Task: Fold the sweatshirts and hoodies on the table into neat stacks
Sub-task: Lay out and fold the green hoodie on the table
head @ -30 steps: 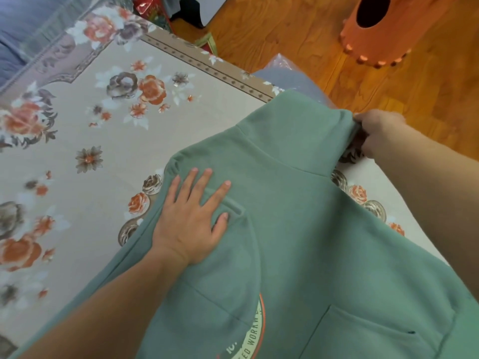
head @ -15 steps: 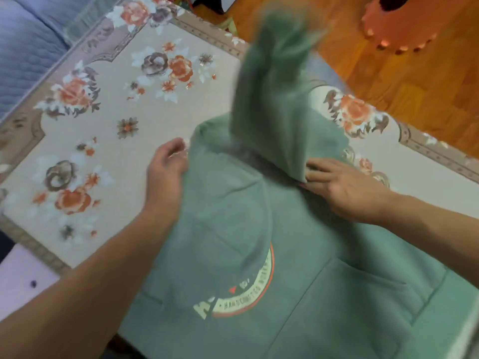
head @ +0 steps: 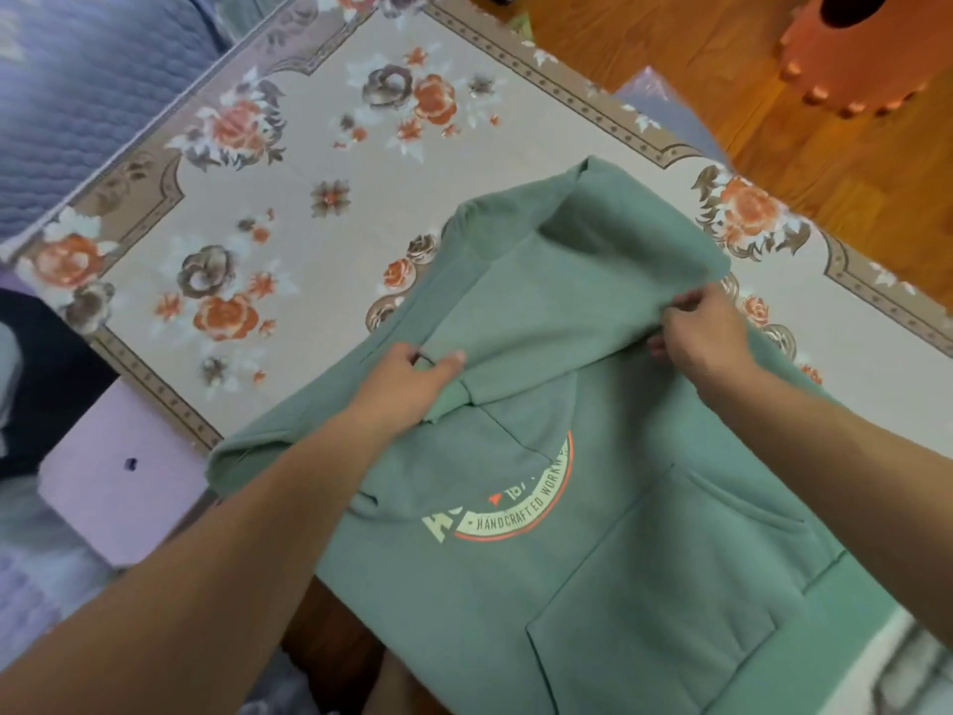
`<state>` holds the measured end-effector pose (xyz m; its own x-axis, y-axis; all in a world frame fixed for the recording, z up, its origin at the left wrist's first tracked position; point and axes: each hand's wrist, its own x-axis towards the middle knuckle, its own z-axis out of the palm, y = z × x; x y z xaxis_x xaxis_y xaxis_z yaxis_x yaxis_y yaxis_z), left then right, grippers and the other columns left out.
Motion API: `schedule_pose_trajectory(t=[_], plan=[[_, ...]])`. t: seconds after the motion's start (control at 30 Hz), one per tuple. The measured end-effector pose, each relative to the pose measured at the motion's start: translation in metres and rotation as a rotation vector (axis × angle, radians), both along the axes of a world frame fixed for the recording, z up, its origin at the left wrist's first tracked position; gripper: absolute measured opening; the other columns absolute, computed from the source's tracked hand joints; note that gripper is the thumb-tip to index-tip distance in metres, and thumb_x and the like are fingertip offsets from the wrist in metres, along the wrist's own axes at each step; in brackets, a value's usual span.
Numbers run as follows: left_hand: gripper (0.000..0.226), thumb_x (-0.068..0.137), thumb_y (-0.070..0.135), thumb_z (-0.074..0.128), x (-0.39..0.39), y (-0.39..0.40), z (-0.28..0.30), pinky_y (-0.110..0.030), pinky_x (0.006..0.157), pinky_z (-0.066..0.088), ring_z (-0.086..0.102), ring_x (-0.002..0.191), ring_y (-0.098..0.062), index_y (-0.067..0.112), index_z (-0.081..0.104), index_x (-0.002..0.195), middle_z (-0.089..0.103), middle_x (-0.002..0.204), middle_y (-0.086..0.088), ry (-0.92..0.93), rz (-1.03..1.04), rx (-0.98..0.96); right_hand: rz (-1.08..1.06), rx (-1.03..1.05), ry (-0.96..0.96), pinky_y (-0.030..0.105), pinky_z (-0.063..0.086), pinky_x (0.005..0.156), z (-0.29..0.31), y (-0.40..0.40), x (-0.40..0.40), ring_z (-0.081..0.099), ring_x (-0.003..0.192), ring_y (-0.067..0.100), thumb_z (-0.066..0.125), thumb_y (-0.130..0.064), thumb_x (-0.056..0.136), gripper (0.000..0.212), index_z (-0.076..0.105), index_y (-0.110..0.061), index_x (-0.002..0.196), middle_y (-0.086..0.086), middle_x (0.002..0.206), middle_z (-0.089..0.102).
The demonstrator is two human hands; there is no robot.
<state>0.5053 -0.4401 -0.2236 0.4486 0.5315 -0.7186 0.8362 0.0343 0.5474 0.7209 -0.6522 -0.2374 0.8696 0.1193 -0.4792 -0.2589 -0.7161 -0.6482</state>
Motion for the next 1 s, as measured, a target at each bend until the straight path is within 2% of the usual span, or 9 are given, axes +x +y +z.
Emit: schedule_pose_trajectory(t=[0.07, 0.17, 0.27, 0.37, 0.47, 0.7, 0.83, 0.9, 1.0], plan=[[0.042, 0.080, 0.050, 0.077, 0.004, -0.007, 0.007, -0.040, 0.092, 0.056, 0.069, 0.097, -0.022, 0.021, 0.070, 0.109, 0.073, 0.105, 0.000, -0.040, 0.026, -0.031, -0.316, 0.231, 0.349, 0.031, 0.059, 0.053, -0.002, 0.011, -0.012, 0.063, 0.067, 0.024, 0.053, -0.010, 0.097, 0.006, 0.054, -0.010, 0.102, 0.016, 0.092, 0.057], [0.039, 0.074, 0.030, 0.069, -0.011, -0.019, 0.029, -0.054, 0.096, 0.056, 0.071, 0.098, -0.031, 0.011, 0.074, 0.108, 0.075, 0.113, -0.014, -0.228, 0.390, -0.527, -0.479, 0.390, 0.505, 0.026, 0.056, 0.060, -0.002, 0.019, -0.022, 0.061, 0.065, 0.017, 0.059, -0.019, 0.097, 0.007, 0.054, -0.016, 0.093, 0.004, 0.078, 0.058], [0.025, 0.094, 0.020, 0.055, -0.054, -0.031, 0.048, -0.035, 0.064, 0.059, 0.069, 0.071, -0.026, 0.005, 0.074, 0.097, 0.072, 0.091, -0.018, -0.206, 0.357, -0.764, -0.498, 0.463, 0.616, 0.020, 0.053, 0.056, 0.002, 0.019, -0.040, 0.049, 0.052, 0.009, 0.060, -0.016, 0.094, 0.017, 0.053, -0.020, 0.079, -0.005, 0.058, 0.047], [0.023, 0.094, 0.013, 0.063, -0.093, -0.031, 0.035, -0.030, 0.057, 0.053, 0.064, 0.057, -0.022, 0.010, 0.072, 0.073, 0.069, 0.071, -0.013, -0.074, 0.267, -0.351, -0.456, 0.390, 0.586, 0.029, 0.059, 0.060, -0.001, 0.011, -0.070, 0.045, 0.049, 0.011, 0.058, -0.003, 0.091, 0.020, 0.053, -0.016, 0.077, -0.001, 0.057, 0.044], [0.017, 0.088, 0.015, 0.075, -0.112, -0.016, -0.003, -0.044, 0.074, 0.058, 0.068, 0.071, -0.027, 0.016, 0.058, 0.083, 0.070, 0.079, -0.010, 0.070, 0.157, 0.000, -0.309, 0.189, 0.493, 0.039, 0.060, 0.065, -0.009, 0.002, -0.092, 0.050, 0.054, 0.018, 0.060, -0.005, 0.090, 0.018, 0.051, -0.015, 0.079, 0.005, 0.065, 0.049], [0.033, 0.093, 0.048, 0.065, -0.130, -0.029, -0.017, -0.044, 0.080, 0.050, 0.059, 0.088, -0.027, 0.022, 0.047, 0.104, 0.059, 0.095, -0.001, 0.103, -0.173, 0.403, 0.394, -0.058, -0.600, 0.040, 0.038, 0.104, 0.004, 0.011, -0.129, 0.048, 0.116, 0.035, 0.059, -0.007, 0.083, 0.045, 0.057, -0.002, 0.127, 0.023, 0.125, 0.053], [0.025, 0.101, 0.042, 0.051, -0.163, -0.018, -0.013, -0.044, 0.073, 0.045, 0.053, 0.084, -0.027, 0.018, 0.046, 0.096, 0.050, 0.095, -0.002, 0.064, -0.089, 0.592, 1.135, -0.363, -0.358, 0.055, 0.016, 0.123, -0.025, 0.014, -0.165, 0.013, 0.151, 0.039, 0.049, -0.042, 0.098, 0.069, 0.023, -0.022, 0.159, 0.016, 0.167, 0.012], [0.021, 0.096, 0.025, 0.058, -0.187, 0.007, -0.019, -0.049, 0.087, 0.048, 0.054, 0.096, -0.032, 0.014, 0.048, 0.112, 0.049, 0.113, -0.010, 0.086, 0.054, 0.602, 1.122, -0.434, -0.266, 0.052, 0.005, 0.124, -0.030, 0.015, -0.172, 0.002, 0.155, 0.035, 0.047, -0.048, 0.099, 0.071, 0.018, -0.028, 0.160, 0.007, 0.169, 0.003], [0.052, 0.091, 0.015, 0.064, -0.223, 0.056, -0.029, -0.054, 0.099, 0.047, 0.051, 0.114, -0.037, 0.013, 0.039, 0.136, 0.039, 0.138, -0.016, 0.175, 0.205, 0.455, 0.835, -0.246, -0.414, 0.052, 0.029, 0.118, -0.024, 0.012, -0.190, 0.039, 0.139, 0.043, 0.048, -0.040, 0.092, 0.059, 0.050, -0.012, 0.144, 0.020, 0.153, 0.041]])
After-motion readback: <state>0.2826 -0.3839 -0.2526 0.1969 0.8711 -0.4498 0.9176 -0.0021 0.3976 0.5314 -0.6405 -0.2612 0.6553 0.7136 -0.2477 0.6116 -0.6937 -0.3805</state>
